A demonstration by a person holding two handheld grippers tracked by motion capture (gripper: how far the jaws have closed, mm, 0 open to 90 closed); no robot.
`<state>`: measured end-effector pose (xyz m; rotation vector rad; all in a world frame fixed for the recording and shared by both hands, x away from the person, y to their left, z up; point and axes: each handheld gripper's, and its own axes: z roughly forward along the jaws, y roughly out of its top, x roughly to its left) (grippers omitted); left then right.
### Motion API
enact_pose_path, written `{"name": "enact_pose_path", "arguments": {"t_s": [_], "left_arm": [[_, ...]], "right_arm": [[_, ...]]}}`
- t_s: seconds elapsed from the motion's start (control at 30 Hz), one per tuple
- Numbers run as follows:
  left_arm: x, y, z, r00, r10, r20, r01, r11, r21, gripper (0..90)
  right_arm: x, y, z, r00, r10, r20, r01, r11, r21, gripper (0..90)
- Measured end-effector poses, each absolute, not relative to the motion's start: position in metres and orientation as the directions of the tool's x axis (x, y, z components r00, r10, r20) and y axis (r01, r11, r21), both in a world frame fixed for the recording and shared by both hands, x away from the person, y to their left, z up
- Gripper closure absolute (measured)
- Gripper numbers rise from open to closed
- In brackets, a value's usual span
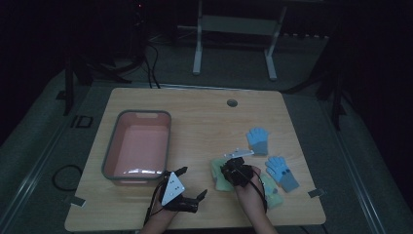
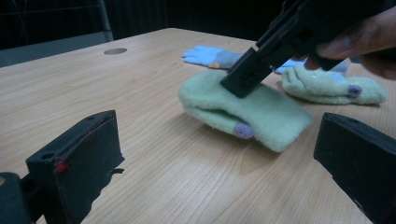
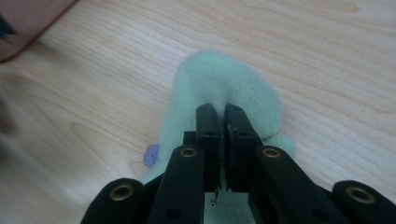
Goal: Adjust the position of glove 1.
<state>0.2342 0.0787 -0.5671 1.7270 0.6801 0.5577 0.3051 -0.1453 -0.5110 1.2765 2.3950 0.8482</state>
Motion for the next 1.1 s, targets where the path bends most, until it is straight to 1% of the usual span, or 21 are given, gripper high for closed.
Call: {"name": "enact_pose_path", "arguments": {"t_s": [0.17,0.23,0.33,0.5,0.6,0.7,0.9,1.03,1.1], "left_arm": [[0.234,0.078,-0.567,0.723,0.690,0.025,0.153,-0.196,0.969,0.9],[0.234,0.078,-0.567,0.723,0.690,0.024,0.154,-0.195,0.969,0.9],[0.234,0.079,-0.567,0.724,0.690,0.021,0.154,-0.191,0.969,0.9],[0.234,0.079,-0.567,0.726,0.687,0.013,0.158,-0.185,0.970,0.9],[0.234,0.079,-0.567,0.727,0.687,0.014,0.158,-0.187,0.970,0.9],[0.234,0.079,-0.567,0.726,0.687,0.014,0.158,-0.188,0.969,0.9],[0.233,0.079,-0.567,0.723,0.691,0.020,0.153,-0.188,0.970,0.9],[0.234,0.079,-0.567,0.723,0.690,0.021,0.152,-0.189,0.970,0.9],[0.233,0.079,-0.567,0.723,0.691,0.023,0.148,-0.187,0.971,0.9]], "right_arm": [[0.311,-0.147,-0.523,-0.538,0.843,0.015,0.676,0.421,0.605,85.6],[0.314,-0.146,-0.528,-0.535,0.845,-0.004,0.676,0.431,0.597,85.0],[0.317,-0.144,-0.535,-0.543,0.839,-0.023,0.670,0.450,0.591,84.4],[0.319,-0.146,-0.537,-0.554,0.832,-0.017,0.663,0.453,0.596,83.0],[0.319,-0.146,-0.538,-0.571,0.820,-0.026,0.647,0.469,0.602,80.1],[0.319,-0.146,-0.536,-0.601,0.799,-0.028,0.626,0.492,0.605,71.6],[0.317,-0.157,-0.523,-0.667,0.743,-0.061,0.563,0.555,0.612,62.4],[0.315,-0.169,-0.511,-0.692,0.718,-0.081,0.523,0.574,0.630,60.8],[0.313,-0.176,-0.506,-0.709,0.701,-0.075,0.500,0.575,0.648,59.7]]}}
